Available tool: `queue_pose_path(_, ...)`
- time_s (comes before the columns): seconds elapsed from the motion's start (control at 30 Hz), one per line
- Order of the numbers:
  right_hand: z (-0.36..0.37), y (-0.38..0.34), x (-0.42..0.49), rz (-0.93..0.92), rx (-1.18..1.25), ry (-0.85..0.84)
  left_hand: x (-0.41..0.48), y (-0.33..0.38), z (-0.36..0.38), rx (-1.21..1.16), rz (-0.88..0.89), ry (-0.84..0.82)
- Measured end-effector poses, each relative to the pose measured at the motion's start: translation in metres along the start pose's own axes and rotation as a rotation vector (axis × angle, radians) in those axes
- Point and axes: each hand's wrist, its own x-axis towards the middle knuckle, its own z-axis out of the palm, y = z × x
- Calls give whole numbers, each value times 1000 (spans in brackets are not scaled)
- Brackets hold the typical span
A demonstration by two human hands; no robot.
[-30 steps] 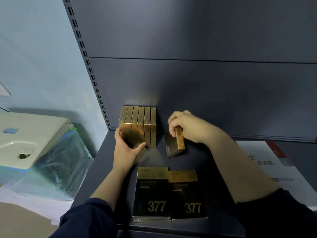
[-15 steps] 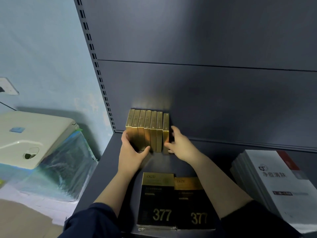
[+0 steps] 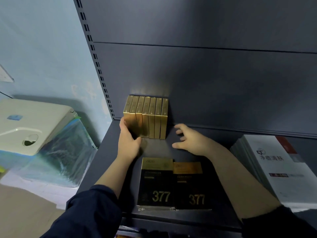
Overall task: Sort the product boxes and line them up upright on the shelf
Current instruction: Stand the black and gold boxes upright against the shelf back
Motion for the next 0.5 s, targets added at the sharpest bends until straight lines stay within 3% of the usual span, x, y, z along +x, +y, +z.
queue_pose_path(0.27, 44, -29, -61, -119, -413, -386, -3, -3, -4, -96, -35, 6)
queue_pose_path(0.4, 76, -29, -68, -204, -633, -324, -18, 6, -5, -72, -88, 246)
queue_pose_path(0.5, 69, -23, -69, -277, -536, -253, -58, 21, -11, -217, -187, 276)
